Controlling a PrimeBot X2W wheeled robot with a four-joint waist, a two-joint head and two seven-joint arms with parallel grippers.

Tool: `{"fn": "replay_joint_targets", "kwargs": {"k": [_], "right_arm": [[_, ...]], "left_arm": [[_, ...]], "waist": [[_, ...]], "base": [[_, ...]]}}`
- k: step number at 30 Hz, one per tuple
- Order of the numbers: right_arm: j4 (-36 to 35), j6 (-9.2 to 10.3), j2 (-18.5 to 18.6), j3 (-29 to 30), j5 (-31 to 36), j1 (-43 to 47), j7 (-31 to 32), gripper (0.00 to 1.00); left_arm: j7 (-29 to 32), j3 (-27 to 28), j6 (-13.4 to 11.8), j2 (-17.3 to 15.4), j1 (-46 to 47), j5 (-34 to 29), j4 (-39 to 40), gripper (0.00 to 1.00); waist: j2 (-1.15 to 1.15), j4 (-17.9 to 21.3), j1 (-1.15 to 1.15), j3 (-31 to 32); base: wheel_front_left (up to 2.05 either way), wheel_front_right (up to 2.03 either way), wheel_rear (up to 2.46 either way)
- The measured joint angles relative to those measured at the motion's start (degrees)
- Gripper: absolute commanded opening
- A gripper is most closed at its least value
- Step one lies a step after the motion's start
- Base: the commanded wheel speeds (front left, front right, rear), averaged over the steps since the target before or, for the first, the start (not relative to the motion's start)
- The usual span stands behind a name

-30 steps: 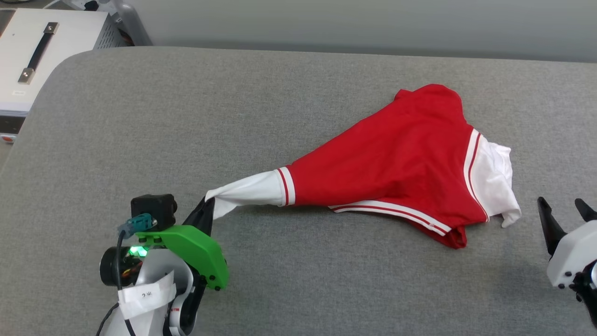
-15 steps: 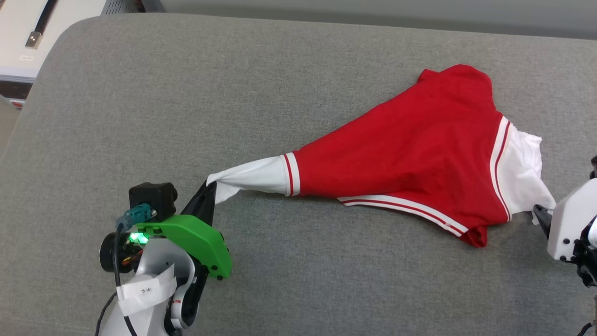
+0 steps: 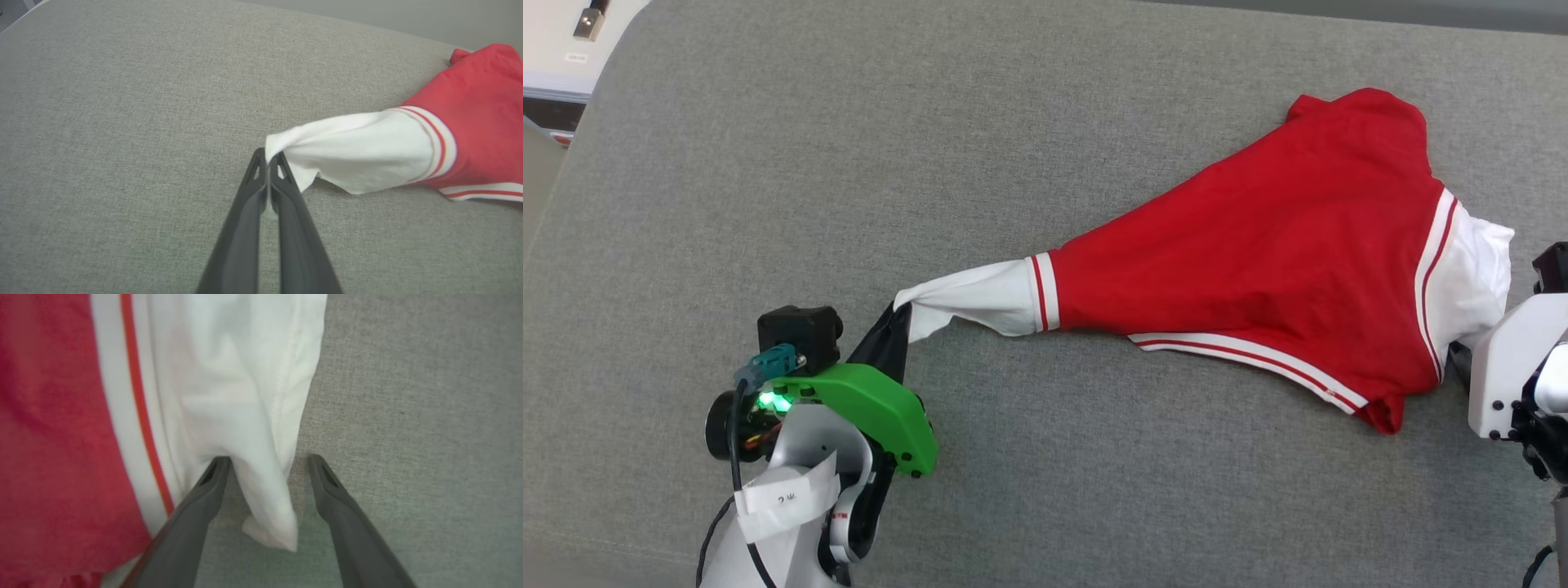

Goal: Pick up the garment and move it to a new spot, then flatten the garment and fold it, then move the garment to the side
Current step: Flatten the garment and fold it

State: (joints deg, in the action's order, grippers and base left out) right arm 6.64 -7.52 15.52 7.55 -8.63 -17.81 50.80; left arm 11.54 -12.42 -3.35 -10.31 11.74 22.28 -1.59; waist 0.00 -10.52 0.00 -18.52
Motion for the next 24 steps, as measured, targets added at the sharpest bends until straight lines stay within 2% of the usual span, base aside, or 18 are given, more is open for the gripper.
{"fn": "replay_joint_targets", "kwargs": {"k": [3,5,6,7,15,24], "right_arm": [[1.2,0.0,1.2,-1.7,-0.5,0.0,0.3,1.0],[1.5,0.0,2.2,-2.7,-0.9,0.0,0.8,0.45],[1.7,0.0,2.6,-3.1,-1.2,-0.1,0.8,0.08],[1.7,0.0,2.9,-3.4,-1.4,-0.1,0.8,0.0],[1.9,-0.02,4.3,-3.6,-3.4,0.2,-3.3,0.0],[-3.2,-0.03,10.4,-1.9,-8.2,2.5,-5.7,0.0]], "left_arm": [[-0.3,-0.2,0.0,0.0,0.2,0.1,-0.4,0.0],[-0.4,-0.3,0.1,0.1,0.2,0.1,-1.0,0.0],[-0.4,-0.3,0.1,0.2,0.2,0.1,-1.3,0.0],[-0.4,-0.4,0.1,0.2,0.2,0.1,-1.5,0.0],[-0.5,-0.5,0.1,-0.4,0.2,0.5,-3.1,0.0],[0.9,0.4,1.1,-3.8,0.0,1.1,-1.1,0.0]], "waist": [[0.0,-0.2,0.0,-0.5],[0.0,-0.4,0.0,-0.6],[0.0,-0.5,0.0,-0.6],[0.0,-0.5,0.0,-0.6],[0.0,-0.1,0.0,2.0],[0.0,1.3,0.0,7.5]], "base": [[0.0,0.0,0.0],[0.0,0.0,0.0],[0.0,0.0,0.0],[0.0,0.0,0.0],[0.0,0.0,0.0],[0.0,0.0,0.0]]}}
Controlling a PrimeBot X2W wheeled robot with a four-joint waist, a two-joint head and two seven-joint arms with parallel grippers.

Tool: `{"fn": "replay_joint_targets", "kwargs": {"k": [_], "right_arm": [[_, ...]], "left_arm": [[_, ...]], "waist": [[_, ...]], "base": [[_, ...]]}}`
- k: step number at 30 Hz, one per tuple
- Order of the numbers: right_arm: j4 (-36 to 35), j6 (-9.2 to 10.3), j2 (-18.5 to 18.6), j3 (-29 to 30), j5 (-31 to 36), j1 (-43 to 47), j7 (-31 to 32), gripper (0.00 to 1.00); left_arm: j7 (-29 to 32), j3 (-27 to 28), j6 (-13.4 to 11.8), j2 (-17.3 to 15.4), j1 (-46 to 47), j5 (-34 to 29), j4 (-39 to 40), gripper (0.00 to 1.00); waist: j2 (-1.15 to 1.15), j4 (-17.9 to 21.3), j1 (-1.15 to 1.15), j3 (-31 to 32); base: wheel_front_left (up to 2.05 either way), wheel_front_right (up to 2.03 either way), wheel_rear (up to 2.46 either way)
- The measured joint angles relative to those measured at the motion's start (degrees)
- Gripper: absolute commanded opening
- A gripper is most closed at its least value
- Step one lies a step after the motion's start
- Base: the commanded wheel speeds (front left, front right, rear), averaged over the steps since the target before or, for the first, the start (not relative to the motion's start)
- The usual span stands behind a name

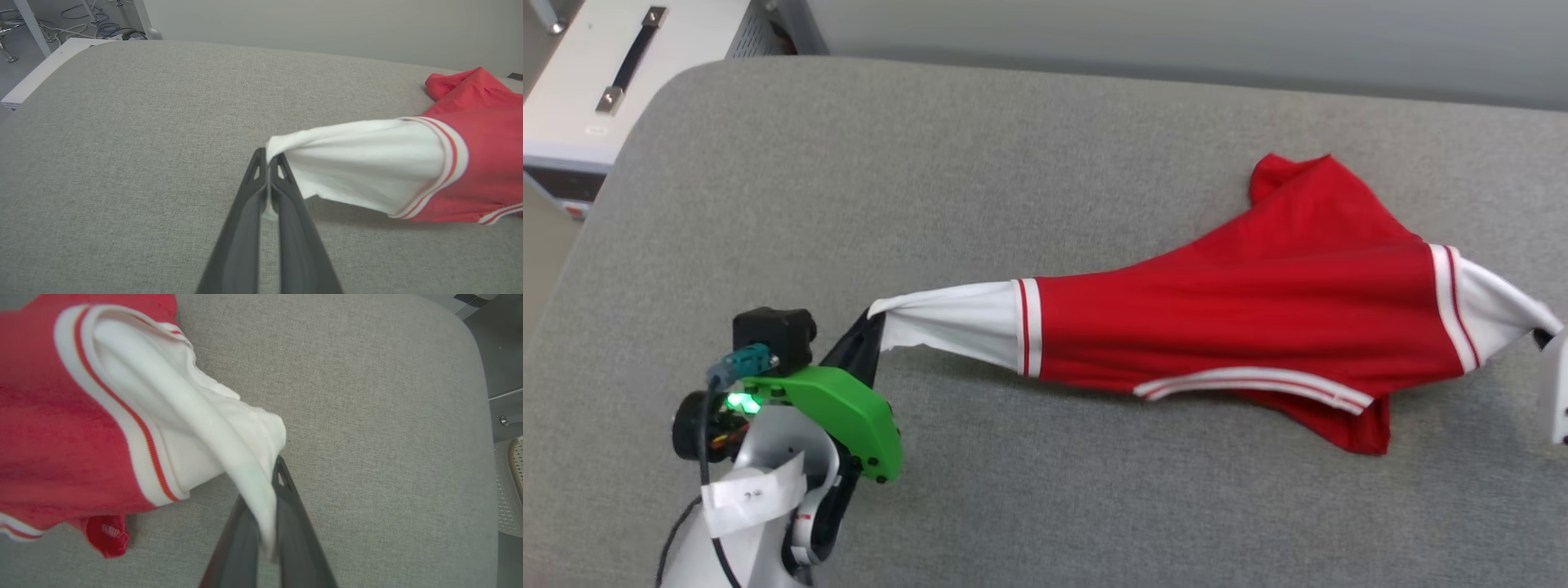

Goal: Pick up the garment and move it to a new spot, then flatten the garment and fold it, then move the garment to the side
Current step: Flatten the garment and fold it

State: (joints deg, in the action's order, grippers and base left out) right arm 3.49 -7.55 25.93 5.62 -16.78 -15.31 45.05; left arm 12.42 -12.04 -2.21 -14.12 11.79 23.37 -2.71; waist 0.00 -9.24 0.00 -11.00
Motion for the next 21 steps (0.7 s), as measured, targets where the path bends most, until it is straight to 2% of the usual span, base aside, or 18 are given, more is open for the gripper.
{"fn": "replay_joint_targets", "kwargs": {"k": [7,14,21], "right_arm": [[-4.7,-0.04,3.9,1.7,-3.0,-0.1,-2.7,0.0],[-8.7,-0.05,5.7,3.0,-5.5,-1.9,-6.1,0.0],[-12.0,-0.05,6.5,3.6,-7.0,-5.1,-8.3,0.0]], "left_arm": [[2.1,2.0,0.5,-2.7,0.1,1.0,5.7,0.0],[4.8,4.8,0.9,-5.6,1.1,3.3,12.7,0.0],[7.0,7.8,-1.2,-7.4,3.6,3.5,21.2,0.0]], "waist": [[0.0,1.5,0.0,5.1],[0.0,3.1,0.0,9.5],[0.0,4.8,0.0,12.3]], "base": [[0.0,0.0,0.0],[0.0,0.0,0.0],[0.0,0.0,0.0]]}}
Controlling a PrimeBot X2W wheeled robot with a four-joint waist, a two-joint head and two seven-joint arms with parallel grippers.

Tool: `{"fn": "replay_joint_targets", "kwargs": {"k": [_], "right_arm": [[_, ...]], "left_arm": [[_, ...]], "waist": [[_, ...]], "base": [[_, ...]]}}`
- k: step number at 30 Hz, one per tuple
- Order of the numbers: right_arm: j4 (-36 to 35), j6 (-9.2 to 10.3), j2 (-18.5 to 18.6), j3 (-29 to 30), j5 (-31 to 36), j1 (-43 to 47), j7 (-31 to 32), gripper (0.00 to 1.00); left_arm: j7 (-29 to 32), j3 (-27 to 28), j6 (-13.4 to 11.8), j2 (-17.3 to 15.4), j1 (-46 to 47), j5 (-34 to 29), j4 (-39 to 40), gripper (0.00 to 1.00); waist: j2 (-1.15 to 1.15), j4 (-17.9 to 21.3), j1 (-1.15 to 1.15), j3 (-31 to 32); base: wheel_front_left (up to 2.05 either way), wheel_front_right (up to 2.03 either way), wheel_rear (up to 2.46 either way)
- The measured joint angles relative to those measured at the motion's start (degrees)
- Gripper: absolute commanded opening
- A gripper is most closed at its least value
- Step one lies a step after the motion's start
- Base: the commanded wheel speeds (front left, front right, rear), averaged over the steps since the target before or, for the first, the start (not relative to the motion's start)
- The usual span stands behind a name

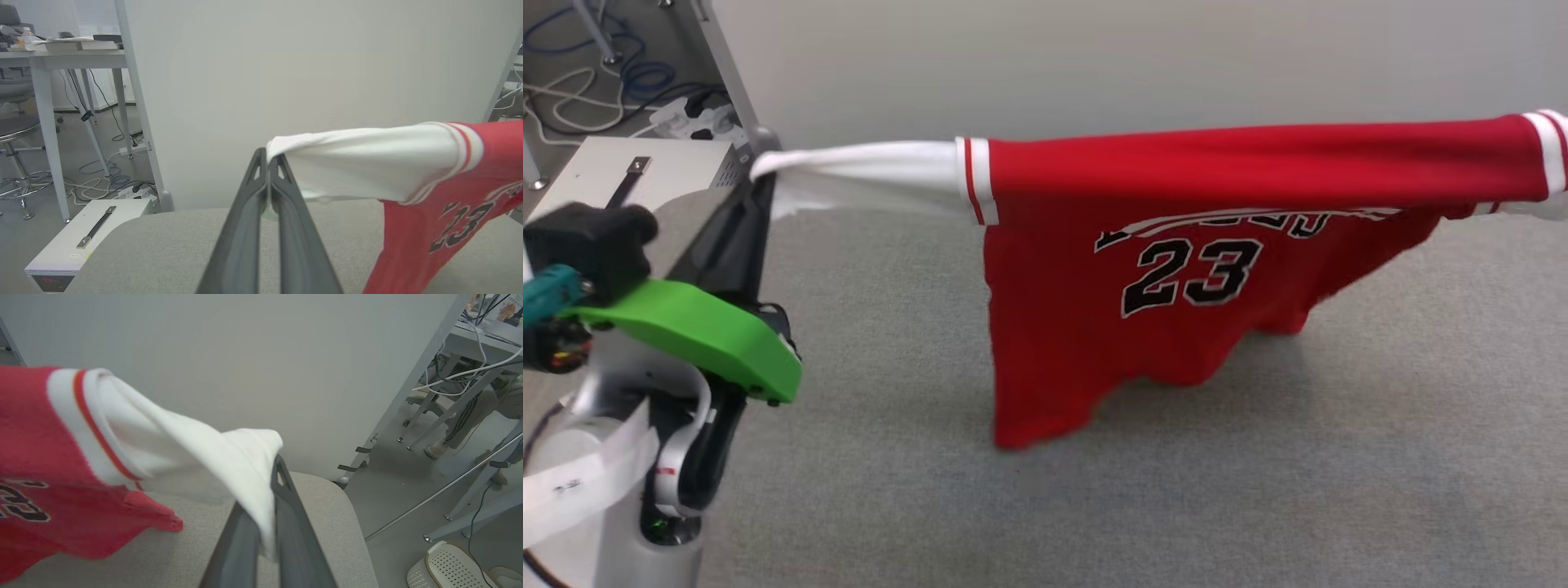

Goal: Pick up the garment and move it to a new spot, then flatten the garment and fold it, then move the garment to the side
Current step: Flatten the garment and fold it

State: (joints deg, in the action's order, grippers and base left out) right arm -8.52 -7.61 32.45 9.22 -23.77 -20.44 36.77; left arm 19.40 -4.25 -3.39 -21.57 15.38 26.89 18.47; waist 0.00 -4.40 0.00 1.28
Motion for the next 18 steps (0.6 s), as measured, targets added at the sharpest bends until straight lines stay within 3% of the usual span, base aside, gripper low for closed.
{"fn": "replay_joint_targets", "kwargs": {"k": [8,18], "right_arm": [[-1.7,0.0,0.3,1.5,-0.4,-4.1,-1.6,0.0],[0.9,0.0,0.6,0.1,-1.4,-13.0,-3.4,0.0]], "left_arm": [[2.0,2.6,-0.9,-1.8,3.3,0.8,6.0,0.0],[4.4,3.3,0.4,-4.0,10.9,3.6,4.5,0.0]], "waist": [[0.0,1.1,0.0,-0.2],[0.0,1.6,0.0,-5.4]], "base": [[0.0,0.0,0.0],[0.0,0.0,0.0]]}}
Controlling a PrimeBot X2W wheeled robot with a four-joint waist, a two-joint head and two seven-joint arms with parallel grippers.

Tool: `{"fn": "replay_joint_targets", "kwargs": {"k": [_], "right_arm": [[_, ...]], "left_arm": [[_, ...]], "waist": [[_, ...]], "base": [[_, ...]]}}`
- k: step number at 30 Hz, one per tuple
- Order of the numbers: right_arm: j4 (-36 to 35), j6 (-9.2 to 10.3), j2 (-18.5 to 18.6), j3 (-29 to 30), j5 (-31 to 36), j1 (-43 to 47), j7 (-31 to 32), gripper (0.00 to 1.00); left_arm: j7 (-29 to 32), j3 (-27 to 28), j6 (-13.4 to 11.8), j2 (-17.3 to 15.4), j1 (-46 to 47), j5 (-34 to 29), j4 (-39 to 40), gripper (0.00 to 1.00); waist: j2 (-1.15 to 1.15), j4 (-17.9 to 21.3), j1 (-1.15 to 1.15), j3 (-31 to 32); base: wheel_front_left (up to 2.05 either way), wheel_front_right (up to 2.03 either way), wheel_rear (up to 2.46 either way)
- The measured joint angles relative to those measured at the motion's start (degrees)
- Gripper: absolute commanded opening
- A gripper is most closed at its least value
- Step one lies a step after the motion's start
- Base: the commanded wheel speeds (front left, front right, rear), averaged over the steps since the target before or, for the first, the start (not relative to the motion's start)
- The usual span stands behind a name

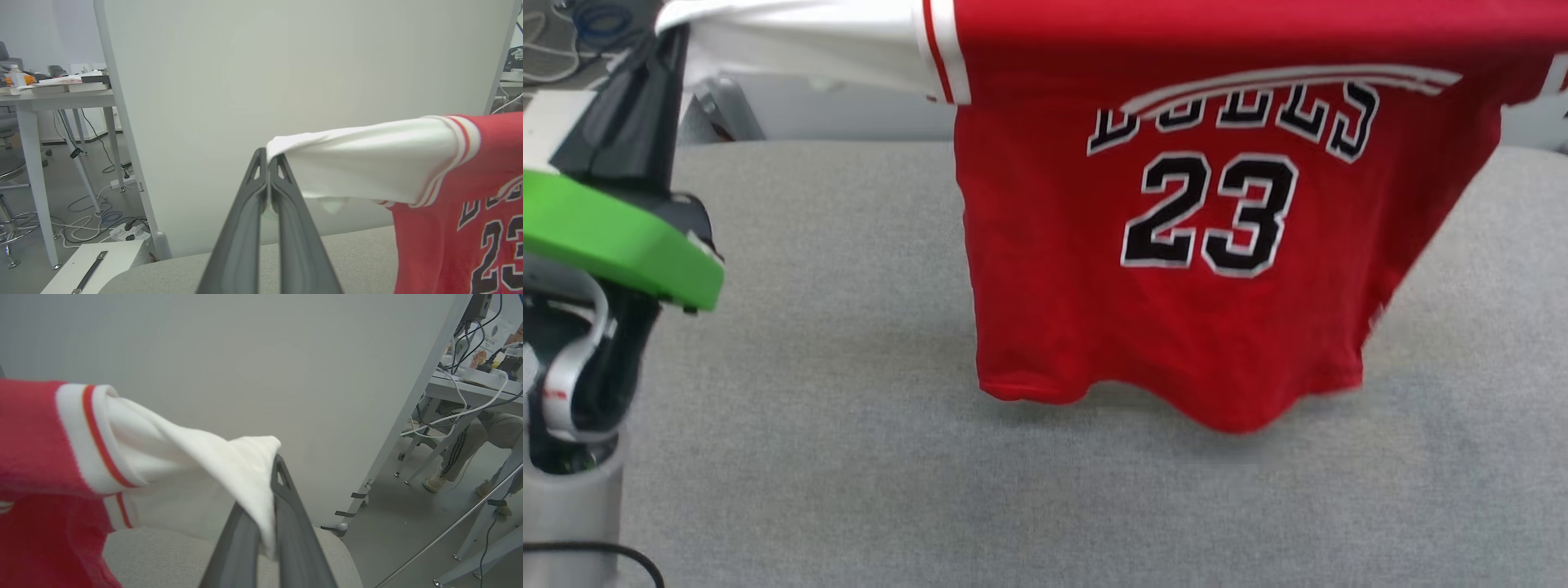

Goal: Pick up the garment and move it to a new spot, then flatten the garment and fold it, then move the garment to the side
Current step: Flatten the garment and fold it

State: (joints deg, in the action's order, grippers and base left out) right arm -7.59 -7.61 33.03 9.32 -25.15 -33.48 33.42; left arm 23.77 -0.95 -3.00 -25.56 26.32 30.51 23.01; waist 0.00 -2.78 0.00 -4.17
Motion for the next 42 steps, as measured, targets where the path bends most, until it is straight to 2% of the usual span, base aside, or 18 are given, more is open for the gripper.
{"fn": "replay_joint_targets", "kwargs": {"k": [8,13,16,21,24,28,34,42], "right_arm": [[6.7,0.0,1.1,-2.5,0.0,-13.6,-2.8,0.0],[12.7,0.0,1.3,-4.5,1.9,-24.7,-6.0,0.0],[16.9,-0.01,1.1,-5.8,3.5,-31.5,-8.0,0.0],[25.2,-0.09,-1.9,-6.0,8.1,-43.5,-12.1,0.0],[30.1,-0.26,-4.4,-5.2,11.4,-49.7,-14.9,0.0],[36.0,-0.42,-7.6,-3.7,15.9,-56.6,-19.3,0.0],[42.0,-0.42,-11.3,-1.3,20.7,-61.0,-25.4,0.0],[49.2,-0.4,-13.3,-1.0,22.0,-58.7,-29.7,0.0]], "left_arm": [[0.5,-1.8,3.7,-2.6,13.1,-0.1,-6.6,0.0],[0.4,-3.3,5.9,-3.7,25.2,-1.1,-12.7,0.0],[-1.0,-4.6,6.4,-3.8,32.7,-3.5,-17.5,0.0],[-4.8,-6.5,7.8,-3.2,44.4,-5.2,-27.9,0.0],[-8.6,-8.1,8.3,-3.4,50.5,-8.7,-33.8,0.0],[-13.0,-8.6,8.3,-2.2,57.4,-9.6,-41.4,0.0],[-19.5,-9.5,8.8,-1.3,63.6,-10.8,-49.8,0.0],[-24.8,-10.6,9.4,0.5,61.5,-9.8,-56.2,0.0]], "waist": [[0.0,0.3,0.0,-7.4],[0.0,0.5,0.0,-13.1],[0.0,0.6,0.01,-16.6],[0.0,0.7,0.01,-22.6],[0.0,0.8,0.01,-26.0],[0.0,0.9,0.02,-30.0],[0.0,1.1,0.01,-34.5],[0.0,0.9,0.01,-35.6]], "base": [[0.0,0.0,0.0],[0.0,0.0,0.0],[0.0,0.0,0.0],[0.0,0.0,0.0],[0.0,0.0,0.0],[0.0,0.0,0.0],[0.0,0.0,0.0],[0.0,0.0,0.0]]}}
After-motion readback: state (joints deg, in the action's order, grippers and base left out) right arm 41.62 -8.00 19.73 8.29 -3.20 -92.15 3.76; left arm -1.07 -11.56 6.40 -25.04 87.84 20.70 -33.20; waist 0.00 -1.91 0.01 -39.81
